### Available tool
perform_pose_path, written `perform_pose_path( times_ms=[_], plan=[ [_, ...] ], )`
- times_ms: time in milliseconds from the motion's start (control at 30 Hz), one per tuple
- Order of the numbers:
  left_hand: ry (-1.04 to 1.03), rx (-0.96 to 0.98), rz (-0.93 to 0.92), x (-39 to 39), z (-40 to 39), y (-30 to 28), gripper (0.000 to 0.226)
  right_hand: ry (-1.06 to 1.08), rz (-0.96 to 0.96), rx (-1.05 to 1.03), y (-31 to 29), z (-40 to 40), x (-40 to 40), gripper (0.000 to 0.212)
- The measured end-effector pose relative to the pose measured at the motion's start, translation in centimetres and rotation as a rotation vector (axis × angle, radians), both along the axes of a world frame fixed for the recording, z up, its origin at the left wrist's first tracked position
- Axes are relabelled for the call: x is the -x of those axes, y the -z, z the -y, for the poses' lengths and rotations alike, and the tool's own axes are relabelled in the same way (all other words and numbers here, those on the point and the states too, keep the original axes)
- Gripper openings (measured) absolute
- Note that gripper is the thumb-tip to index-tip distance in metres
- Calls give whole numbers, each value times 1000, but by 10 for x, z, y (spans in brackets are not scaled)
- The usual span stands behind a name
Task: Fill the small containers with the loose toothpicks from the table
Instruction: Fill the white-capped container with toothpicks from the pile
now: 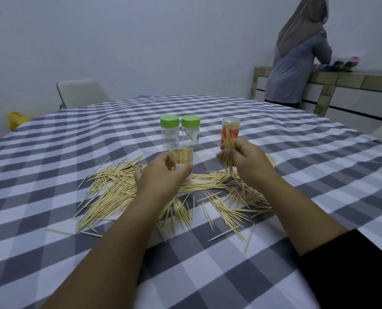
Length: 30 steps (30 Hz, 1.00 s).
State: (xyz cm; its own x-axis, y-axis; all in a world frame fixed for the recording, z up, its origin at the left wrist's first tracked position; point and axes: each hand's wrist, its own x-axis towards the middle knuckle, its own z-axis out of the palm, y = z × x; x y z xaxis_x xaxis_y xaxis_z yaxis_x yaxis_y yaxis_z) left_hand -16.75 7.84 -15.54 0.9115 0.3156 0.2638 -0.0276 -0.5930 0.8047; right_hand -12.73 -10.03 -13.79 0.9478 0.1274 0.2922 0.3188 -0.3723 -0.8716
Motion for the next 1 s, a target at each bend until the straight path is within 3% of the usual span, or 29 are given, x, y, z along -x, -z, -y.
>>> perform_pose_path(
  times_ms=[133, 433, 600, 767, 1000],
  plan=[
    [36, -105, -2, 2, 11, 3, 27, -66, -80, -418, -4, 1, -1, 17],
    [123, -234, -12, 2, 23, 9, 30, -91, 16, -765, -9, -6, 0, 18],
    [169, -243, 0, 1, 25, 11, 31, -138, 21, -718, -4, -18, 6, 18],
    [186, -240, 22, -1, 25, 13, 27, -95, 64, -395, 6, -27, 11, 18],
    [182, -242, 34, -3, 25, 15, 27, -130, 31, -325, 12, -33, 11, 16]
  ],
)
